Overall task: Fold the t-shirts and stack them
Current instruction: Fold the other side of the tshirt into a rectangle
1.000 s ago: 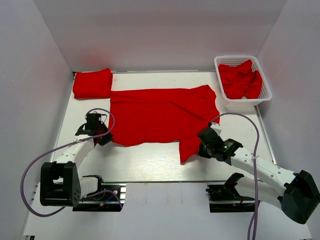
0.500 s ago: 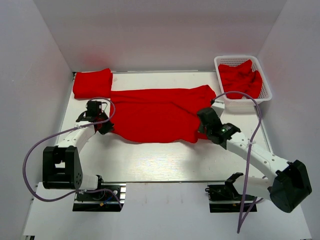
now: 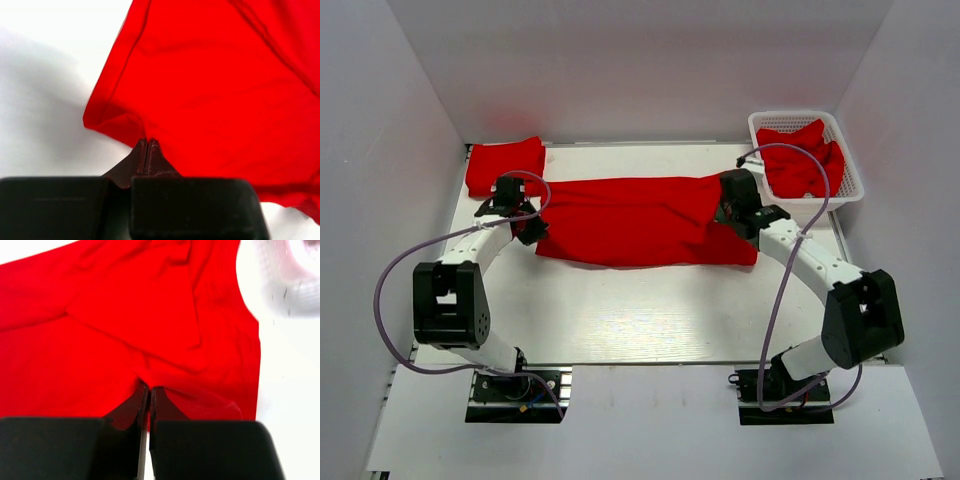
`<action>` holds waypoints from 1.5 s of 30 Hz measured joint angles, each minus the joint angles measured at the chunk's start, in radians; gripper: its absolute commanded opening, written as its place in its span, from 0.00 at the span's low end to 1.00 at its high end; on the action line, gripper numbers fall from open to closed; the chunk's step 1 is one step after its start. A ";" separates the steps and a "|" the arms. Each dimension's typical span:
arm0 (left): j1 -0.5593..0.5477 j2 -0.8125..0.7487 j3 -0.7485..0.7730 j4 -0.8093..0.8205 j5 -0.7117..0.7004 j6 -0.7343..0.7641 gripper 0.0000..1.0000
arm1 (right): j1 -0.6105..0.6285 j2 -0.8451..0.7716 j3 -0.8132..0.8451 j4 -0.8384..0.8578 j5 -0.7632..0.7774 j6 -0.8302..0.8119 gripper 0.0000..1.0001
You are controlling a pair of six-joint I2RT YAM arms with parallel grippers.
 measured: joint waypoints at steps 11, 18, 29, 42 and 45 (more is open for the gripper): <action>0.001 0.195 0.191 -0.005 -0.051 -0.011 0.00 | -0.099 0.149 0.158 0.034 -0.076 -0.091 0.00; 0.001 0.243 0.241 0.003 -0.069 -0.012 0.00 | -0.144 0.193 0.209 0.040 -0.114 -0.120 0.00; 0.000 0.332 0.336 0.029 -0.088 -0.007 0.00 | -0.187 0.285 0.287 0.045 -0.186 -0.153 0.00; 0.000 0.512 0.424 0.069 -0.084 -0.005 0.78 | -0.257 0.656 0.629 0.008 -0.305 -0.181 0.28; -0.002 0.535 0.518 0.057 -0.106 0.001 1.00 | -0.277 0.806 0.828 -0.035 -0.369 -0.198 0.90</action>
